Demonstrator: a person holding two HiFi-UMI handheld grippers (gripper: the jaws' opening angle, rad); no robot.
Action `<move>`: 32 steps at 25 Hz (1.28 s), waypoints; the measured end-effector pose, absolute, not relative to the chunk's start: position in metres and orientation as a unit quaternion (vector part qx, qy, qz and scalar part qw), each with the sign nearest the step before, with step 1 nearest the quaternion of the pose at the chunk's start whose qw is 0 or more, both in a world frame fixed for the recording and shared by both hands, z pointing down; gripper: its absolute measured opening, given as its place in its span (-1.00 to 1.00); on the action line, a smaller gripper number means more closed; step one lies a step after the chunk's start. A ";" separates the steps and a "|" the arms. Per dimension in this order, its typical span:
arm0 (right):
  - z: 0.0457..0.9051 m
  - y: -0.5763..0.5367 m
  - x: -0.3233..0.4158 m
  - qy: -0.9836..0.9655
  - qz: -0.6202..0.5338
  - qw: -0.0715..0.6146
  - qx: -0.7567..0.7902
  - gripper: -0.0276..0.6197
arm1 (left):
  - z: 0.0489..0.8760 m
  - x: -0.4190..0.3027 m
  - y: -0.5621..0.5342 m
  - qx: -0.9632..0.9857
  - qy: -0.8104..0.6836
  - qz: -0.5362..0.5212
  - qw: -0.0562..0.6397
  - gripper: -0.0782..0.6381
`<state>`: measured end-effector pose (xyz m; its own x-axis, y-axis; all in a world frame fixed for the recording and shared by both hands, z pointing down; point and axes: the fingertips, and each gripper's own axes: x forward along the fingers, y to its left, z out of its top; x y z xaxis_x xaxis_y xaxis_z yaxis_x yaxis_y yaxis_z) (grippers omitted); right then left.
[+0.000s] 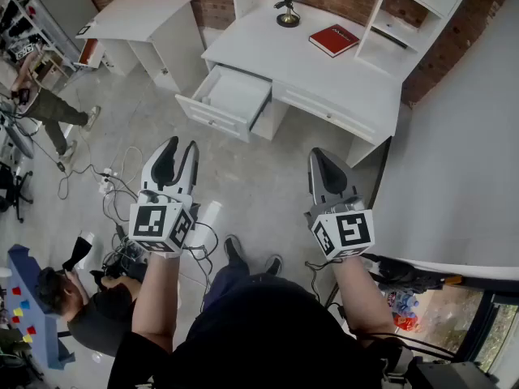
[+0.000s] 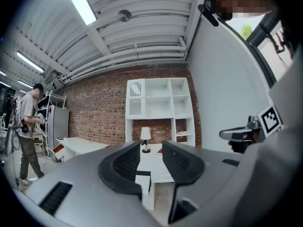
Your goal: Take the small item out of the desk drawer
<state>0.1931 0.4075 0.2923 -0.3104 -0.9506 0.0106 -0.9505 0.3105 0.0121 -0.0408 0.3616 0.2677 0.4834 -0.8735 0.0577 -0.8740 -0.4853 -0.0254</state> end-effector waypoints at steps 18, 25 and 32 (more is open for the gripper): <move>0.280 0.427 0.191 -0.820 -0.014 -0.020 0.572 -0.91 | 0.267 -0.061 0.395 0.843 -0.538 0.019 0.007 -0.38; 0.290 0.400 0.173 -0.825 -0.011 -0.013 0.565 -0.91 | 0.287 -0.087 0.374 0.833 -0.552 0.021 0.025 -0.38; 0.299 0.341 0.143 -0.827 -0.005 0.006 0.562 -0.91 | 0.306 -0.121 0.317 0.829 -0.558 0.015 0.043 -0.38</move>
<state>0.1426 0.3412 0.2986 -0.3672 -0.9301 0.0042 -0.9300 0.3672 0.0151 -0.1207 0.3174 0.3057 0.3777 -0.9230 0.0733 -0.9256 -0.3744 0.0549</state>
